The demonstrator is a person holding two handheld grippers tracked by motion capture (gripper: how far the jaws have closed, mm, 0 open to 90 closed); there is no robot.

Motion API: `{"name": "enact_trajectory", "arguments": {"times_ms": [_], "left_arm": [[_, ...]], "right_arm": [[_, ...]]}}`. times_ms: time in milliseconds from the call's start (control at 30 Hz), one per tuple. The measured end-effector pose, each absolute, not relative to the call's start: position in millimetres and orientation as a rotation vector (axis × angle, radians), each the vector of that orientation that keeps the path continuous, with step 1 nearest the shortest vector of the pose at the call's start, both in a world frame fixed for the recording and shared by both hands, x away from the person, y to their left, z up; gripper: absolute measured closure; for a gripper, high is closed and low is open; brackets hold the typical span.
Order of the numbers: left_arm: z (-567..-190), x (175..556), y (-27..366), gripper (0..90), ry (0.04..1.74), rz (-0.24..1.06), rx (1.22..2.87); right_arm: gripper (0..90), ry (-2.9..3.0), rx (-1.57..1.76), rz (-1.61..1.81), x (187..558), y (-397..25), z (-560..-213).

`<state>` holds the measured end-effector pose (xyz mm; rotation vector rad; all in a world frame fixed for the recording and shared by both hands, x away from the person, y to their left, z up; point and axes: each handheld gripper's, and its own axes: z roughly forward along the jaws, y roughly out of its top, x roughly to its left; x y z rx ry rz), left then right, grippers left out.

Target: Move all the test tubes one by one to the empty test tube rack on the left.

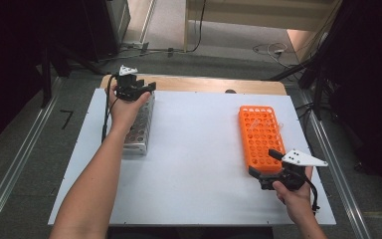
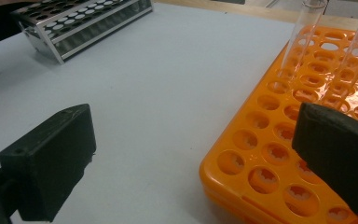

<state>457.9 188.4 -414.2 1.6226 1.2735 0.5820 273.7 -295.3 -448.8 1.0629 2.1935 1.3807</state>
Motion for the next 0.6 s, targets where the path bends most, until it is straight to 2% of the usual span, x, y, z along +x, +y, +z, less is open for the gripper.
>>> {"name": "enact_trajectory", "arguments": {"times_ms": [133,433,600], "left_arm": [[-407.5,445.8,185.4,26.8,1.237,0.565,1.629],[-398.9,407.4,178.6,11.0,1.186,0.539,1.61],[-394.0,383.3,173.1,5.1,1.149,0.539,1.603]], "right_arm": [[0.0,2.203,1.06,1.376,274.9,-293.3,-449.4],[0.0,2.212,1.052,1.367,275.1,-290.1,-449.4],[0.0,2.218,1.05,1.365,275.8,-288.5,-448.5]]}}
